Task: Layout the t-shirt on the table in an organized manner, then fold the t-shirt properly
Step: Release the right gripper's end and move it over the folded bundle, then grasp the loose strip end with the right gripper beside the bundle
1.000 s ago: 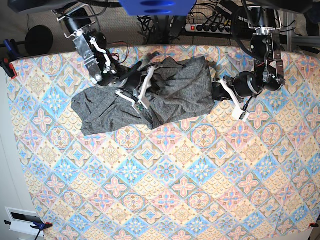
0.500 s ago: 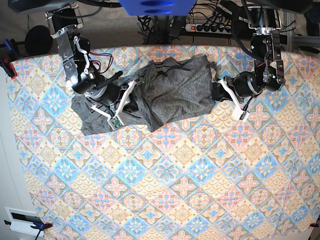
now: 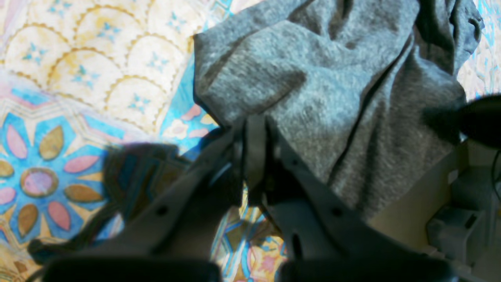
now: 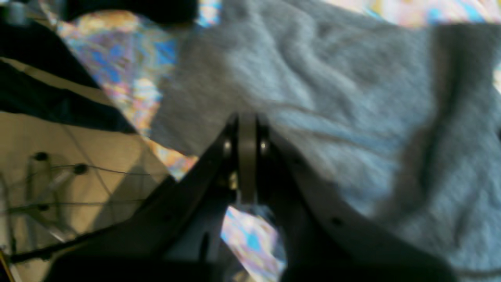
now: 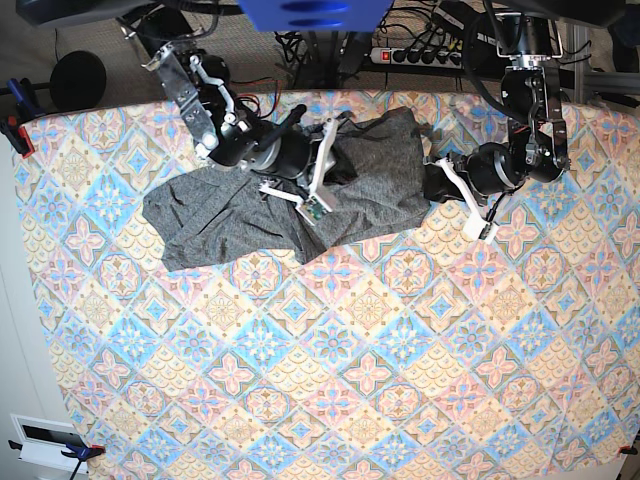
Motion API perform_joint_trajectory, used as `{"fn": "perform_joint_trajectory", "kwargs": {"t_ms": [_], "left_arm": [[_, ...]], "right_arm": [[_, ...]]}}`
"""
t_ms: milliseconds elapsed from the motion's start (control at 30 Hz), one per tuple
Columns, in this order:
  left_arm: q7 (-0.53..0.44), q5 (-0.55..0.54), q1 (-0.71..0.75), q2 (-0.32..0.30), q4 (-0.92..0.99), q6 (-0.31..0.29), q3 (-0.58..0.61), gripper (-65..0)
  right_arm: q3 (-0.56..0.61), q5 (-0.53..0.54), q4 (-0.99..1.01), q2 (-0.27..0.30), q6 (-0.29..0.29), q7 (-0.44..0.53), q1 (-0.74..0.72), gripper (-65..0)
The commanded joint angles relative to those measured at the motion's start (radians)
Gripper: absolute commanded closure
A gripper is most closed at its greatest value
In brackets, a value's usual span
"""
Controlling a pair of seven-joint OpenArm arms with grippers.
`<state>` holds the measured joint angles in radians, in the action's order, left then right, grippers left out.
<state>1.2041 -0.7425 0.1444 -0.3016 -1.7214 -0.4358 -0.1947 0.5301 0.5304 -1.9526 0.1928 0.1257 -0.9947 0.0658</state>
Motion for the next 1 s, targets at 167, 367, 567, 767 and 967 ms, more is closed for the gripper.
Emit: {"fn": "perform_joint_trajectory", "kwargs": {"t_ms": [167, 367, 567, 767, 967], "left_arm": [[-0.017, -0.018, -0.007, -0.009, -0.016, -0.001, -0.004, 0.0], [-0.017, -0.018, -0.006, -0.009, -0.016, -0.001, -0.004, 0.0], [-0.017, -0.018, -0.006, -0.009, -0.016, -0.001, -0.004, 0.0], [-0.062, -0.016, 0.011, -0.009, -0.015, -0.001, -0.002, 0.0], [-0.073, -0.016, 0.036, -0.009, -0.015, -0.001, -0.004, 0.0]], "right_arm": [[-0.006, 0.007, 0.069, -0.031, 0.002, 0.02, -0.014, 0.0], [-0.008, 0.004, 0.134, 0.058, 0.002, 0.026, -0.014, 0.0], [-0.009, -0.149, 0.108, 0.112, 0.002, -0.017, -0.01, 0.0], [-0.087, -0.389, -0.024, 0.109, 0.002, -0.076, 0.004, 0.0], [-0.436, -0.365, -0.038, 0.099, 0.009, -0.072, 0.108, -0.2]]}}
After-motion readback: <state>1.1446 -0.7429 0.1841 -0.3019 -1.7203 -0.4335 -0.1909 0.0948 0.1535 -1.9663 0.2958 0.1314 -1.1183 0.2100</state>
